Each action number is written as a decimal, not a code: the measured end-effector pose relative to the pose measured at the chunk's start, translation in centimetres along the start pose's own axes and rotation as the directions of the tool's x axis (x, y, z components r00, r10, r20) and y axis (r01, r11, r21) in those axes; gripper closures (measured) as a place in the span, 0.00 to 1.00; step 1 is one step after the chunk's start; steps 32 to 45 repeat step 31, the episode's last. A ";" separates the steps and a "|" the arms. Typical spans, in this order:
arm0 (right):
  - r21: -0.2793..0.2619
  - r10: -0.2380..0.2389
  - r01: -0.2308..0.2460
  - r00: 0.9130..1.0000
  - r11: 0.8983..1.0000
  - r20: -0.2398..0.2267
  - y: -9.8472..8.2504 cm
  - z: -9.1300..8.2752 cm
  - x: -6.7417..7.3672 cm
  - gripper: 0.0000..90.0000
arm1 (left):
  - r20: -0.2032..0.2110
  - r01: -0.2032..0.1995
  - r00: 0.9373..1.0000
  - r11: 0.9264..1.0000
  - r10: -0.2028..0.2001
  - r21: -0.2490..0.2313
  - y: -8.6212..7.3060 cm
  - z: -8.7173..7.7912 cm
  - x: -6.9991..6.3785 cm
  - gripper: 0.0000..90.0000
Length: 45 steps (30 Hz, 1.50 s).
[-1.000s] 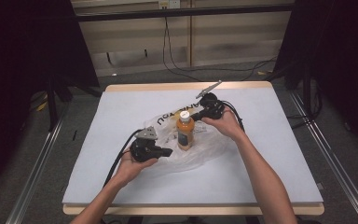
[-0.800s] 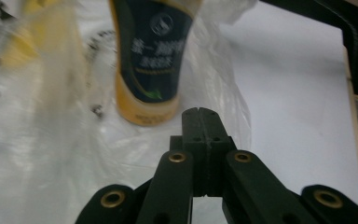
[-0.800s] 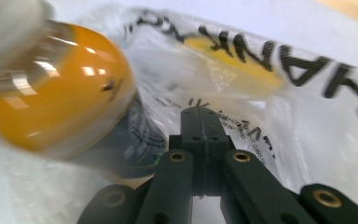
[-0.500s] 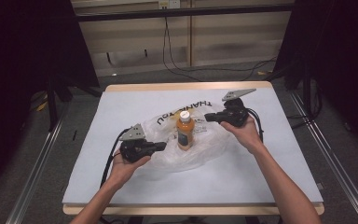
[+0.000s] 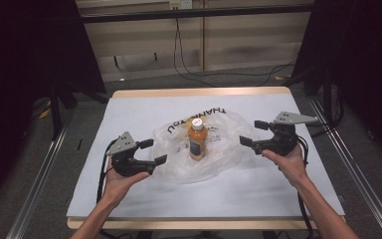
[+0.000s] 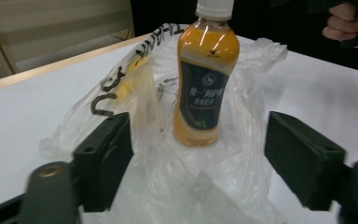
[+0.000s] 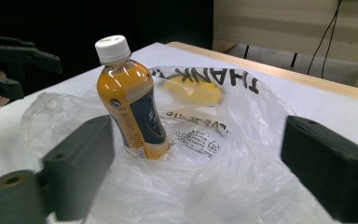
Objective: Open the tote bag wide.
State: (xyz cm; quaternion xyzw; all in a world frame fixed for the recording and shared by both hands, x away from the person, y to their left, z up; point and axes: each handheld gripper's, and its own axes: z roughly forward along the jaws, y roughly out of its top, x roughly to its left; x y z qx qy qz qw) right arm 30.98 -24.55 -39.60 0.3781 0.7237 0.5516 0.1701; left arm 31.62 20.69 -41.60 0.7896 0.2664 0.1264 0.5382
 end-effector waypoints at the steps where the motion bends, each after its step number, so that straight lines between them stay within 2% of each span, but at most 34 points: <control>1: -0.011 -0.002 0.002 1.000 1.000 0.010 -0.2 -0.4 0.0 0.06 | -0.013 0.003 1.000 1.000 -0.003 0.011 -0.2 -0.3 0.1 0.18; 3: -0.032 -0.001 0.002 1.000 0.999 0.026 -0.5 -1.2 0.2 0.02 | -0.027 0.007 1.000 1.000 -0.007 0.008 -0.4 -0.6 0.1 0.17; 4: -0.038 0.004 -0.003 0.999 0.999 0.035 -0.8 -1.6 0.2 0.02 | -0.050 0.013 0.999 1.000 -0.014 -0.001 -0.8 -1.3 0.3 0.15; 7: -0.042 0.014 -0.013 0.999 0.999 0.040 -1.4 -2.3 0.3 0.03 | -0.065 0.022 0.998 1.000 -0.022 0.006 -1.3 -1.8 0.4 0.13; 9: -0.045 0.027 -0.025 0.998 0.999 0.052 -2.4 -3.3 0.4 0.03 | -0.073 0.027 0.997 1.000 -0.026 0.007 -1.8 -2.3 0.5 0.09; 11: -0.054 0.050 -0.046 0.997 0.997 0.062 -3.2 -4.0 0.4 0.03 | -0.066 0.063 0.996 0.998 -0.062 0.002 -2.6 -3.1 0.5 0.08; 12: -0.048 0.042 -0.039 0.997 0.998 0.072 -3.5 -4.3 0.4 0.03 | -0.054 0.076 0.996 0.997 -0.076 -0.012 -2.9 -3.3 0.6 0.07; 14: -0.051 0.051 -0.047 0.995 0.998 0.086 -4.1 -4.9 0.5 0.03 | -0.083 0.093 0.992 0.996 -0.094 -0.013 -3.4 -3.6 0.4 0.06; 15: -0.055 0.060 -0.055 0.994 0.997 0.088 -4.3 -5.3 0.5 0.03 | -0.063 0.086 0.994 0.996 -0.086 -0.003 -3.6 -3.7 0.3 0.04; 17: -0.060 0.064 -0.058 0.993 0.996 0.103 -4.7 -5.9 0.5 0.03 | -0.081 0.062 0.995 0.998 -0.061 0.019 -4.0 -4.0 0.0 0.04; 19: -0.055 0.075 -0.069 0.990 0.996 0.117 -5.3 -6.5 0.7 0.04 | -0.076 0.051 0.996 0.998 -0.048 0.029 -4.5 -4.4 -0.1 0.03; 21: -0.042 0.077 -0.072 0.989 0.997 0.126 -6.1 -7.1 0.7 0.05 | -0.060 0.064 0.996 0.997 -0.062 0.036 -5.3 -4.9 -0.1 0.03; 23: -0.032 0.081 -0.077 0.986 0.997 0.147 -6.9 -7.6 0.7 0.05 | -0.087 0.059 0.995 0.997 -0.055 0.043 -6.0 -5.4 -0.1 0.03; 24: -0.043 0.098 -0.093 0.984 0.995 0.151 -7.3 -7.9 0.7 0.05 | -0.108 0.068 0.992 0.996 -0.062 0.055 -6.3 -5.5 -0.1 0.03; 26: -0.058 0.120 -0.112 0.979 0.992 0.165 -7.8 -8.4 0.5 0.06 | -0.111 0.080 0.991 0.996 -0.074 0.049 -6.7 -5.5 0.0 0.03; 27: -0.063 0.118 -0.108 0.977 0.992 0.181 -8.0 -8.7 0.5 0.06 | -0.107 0.066 0.992 0.996 -0.060 0.059 -7.0 -5.6 0.0 0.03; 30: -0.076 0.144 -0.132 0.972 0.988 0.184 -8.4 -8.8 0.0 0.05 | -0.118 0.076 0.991 0.995 -0.069 0.058 -7.0 -5.5 0.1 0.03; 45: -0.076 0.144 -0.132 0.972 0.988 0.184 -8.4 -8.8 0.0 0.05 | -0.118 0.076 0.991 0.995 -0.069 0.058 -7.0 -5.5 0.1 0.03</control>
